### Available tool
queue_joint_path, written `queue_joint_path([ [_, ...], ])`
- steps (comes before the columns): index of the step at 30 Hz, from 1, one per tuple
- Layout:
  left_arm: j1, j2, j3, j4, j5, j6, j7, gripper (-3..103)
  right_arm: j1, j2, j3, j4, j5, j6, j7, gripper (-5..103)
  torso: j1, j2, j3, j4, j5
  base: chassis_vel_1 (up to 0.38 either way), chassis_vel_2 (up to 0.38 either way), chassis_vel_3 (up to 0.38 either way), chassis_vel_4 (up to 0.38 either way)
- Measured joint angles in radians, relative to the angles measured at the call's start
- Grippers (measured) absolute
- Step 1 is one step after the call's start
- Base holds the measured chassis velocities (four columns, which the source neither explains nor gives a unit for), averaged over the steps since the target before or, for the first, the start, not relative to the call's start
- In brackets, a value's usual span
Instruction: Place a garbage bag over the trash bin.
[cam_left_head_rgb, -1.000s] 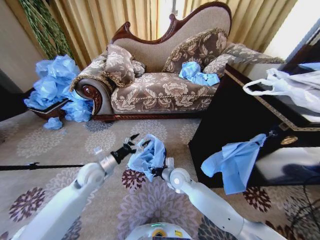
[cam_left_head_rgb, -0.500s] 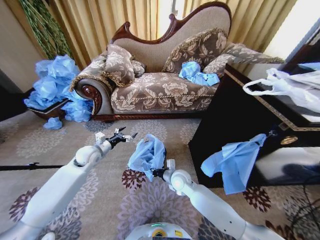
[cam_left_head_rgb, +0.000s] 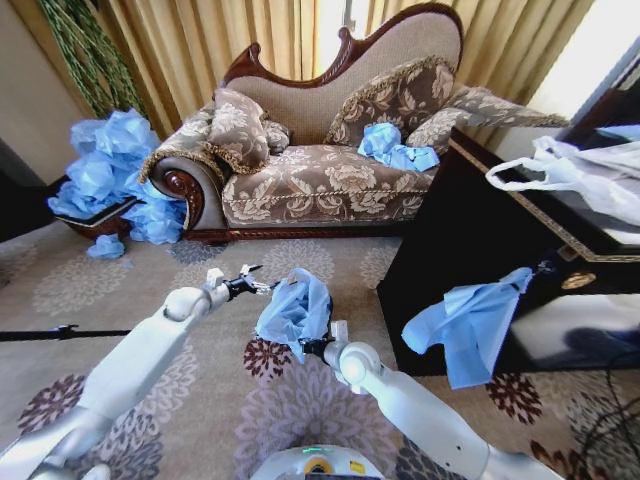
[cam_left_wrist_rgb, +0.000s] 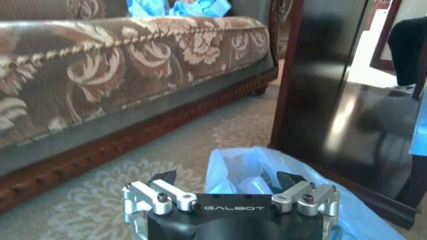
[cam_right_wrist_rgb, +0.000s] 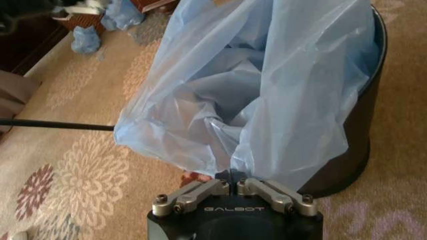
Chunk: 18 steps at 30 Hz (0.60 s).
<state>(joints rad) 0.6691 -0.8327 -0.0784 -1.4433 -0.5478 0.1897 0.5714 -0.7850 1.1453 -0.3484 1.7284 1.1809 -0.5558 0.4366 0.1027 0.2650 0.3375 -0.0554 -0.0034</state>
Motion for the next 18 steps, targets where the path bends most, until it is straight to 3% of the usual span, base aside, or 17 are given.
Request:
queue_joint_path([
  [7,-0.076,-0.064,0.074,0.098,-0.014,0.002,-0.050,101,-0.017,0.000,0.016,0.001,-0.005,0.002,-0.006,0,0.000,0.000,0.000,0.0002,0.0001,0.000,0.000,0.000,0.000],
  [13,-0.114,-0.123,0.106,0.170,-0.002,0.000,-0.067,85,-0.023,-0.009,0.032,0.008,-0.007,0.004,-0.018,0,0.000,0.000,0.000,0.0000,-0.0001,0.000,0.000,0.000,0.000],
  [18,-0.119,-0.132,0.112,0.181,0.004,0.009,-0.076,73,-0.031,-0.020,0.044,0.017,-0.009,0.006,-0.027,0,0.000,0.000,0.000,0.0002,-0.0001,0.000,0.000,0.000,0.000],
])
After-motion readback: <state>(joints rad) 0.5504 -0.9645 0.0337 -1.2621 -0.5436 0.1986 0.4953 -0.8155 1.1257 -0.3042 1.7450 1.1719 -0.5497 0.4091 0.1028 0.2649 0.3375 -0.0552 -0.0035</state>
